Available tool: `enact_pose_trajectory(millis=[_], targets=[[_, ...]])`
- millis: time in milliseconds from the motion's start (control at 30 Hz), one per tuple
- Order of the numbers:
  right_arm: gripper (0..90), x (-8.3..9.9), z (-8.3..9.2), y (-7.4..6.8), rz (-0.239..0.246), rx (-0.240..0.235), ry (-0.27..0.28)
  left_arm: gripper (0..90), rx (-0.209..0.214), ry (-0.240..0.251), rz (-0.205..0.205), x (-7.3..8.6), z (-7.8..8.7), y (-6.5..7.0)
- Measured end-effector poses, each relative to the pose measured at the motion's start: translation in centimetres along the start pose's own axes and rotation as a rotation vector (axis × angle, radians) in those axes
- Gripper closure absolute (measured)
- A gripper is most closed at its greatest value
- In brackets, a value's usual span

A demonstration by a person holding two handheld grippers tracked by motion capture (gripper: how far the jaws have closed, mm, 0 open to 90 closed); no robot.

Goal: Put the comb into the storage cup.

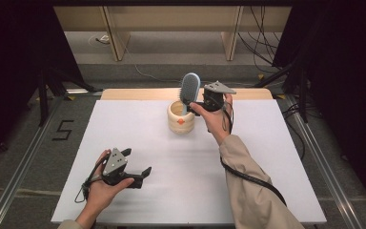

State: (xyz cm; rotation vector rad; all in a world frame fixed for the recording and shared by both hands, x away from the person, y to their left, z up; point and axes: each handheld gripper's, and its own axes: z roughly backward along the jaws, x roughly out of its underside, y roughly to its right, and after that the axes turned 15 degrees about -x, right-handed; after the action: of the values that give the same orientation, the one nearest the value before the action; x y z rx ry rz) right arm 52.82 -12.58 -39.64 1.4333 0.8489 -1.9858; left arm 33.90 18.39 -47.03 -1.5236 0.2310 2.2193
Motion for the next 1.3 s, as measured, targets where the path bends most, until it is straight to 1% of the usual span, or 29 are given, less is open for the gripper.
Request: enact_pose_trajectory(millis=[167, 333, 767, 1300], targets=[[2.7, 0.3, 0.6, 0.2, 0.006, -0.005, -0.026, 1.7, 0.0, 0.0, 0.003, 0.0, 0.0, 0.0], [2.9, 0.5, 1.3, 0.2, 0.008, -0.013, -0.033, 1.7, -0.001, -0.001, 0.008, 0.0, 0.0, 0.0], [1.6, 1.0, 2.9, 0.3, 0.037, -0.036, -0.069, 1.7, -0.007, -0.003, 0.017, 0.0, 0.0, -0.1], [1.4, 1.9, 5.4, 0.7, 0.039, -0.045, -0.1, 1.6, -0.016, -0.008, 0.015, 0.1, -0.1, -0.2]])
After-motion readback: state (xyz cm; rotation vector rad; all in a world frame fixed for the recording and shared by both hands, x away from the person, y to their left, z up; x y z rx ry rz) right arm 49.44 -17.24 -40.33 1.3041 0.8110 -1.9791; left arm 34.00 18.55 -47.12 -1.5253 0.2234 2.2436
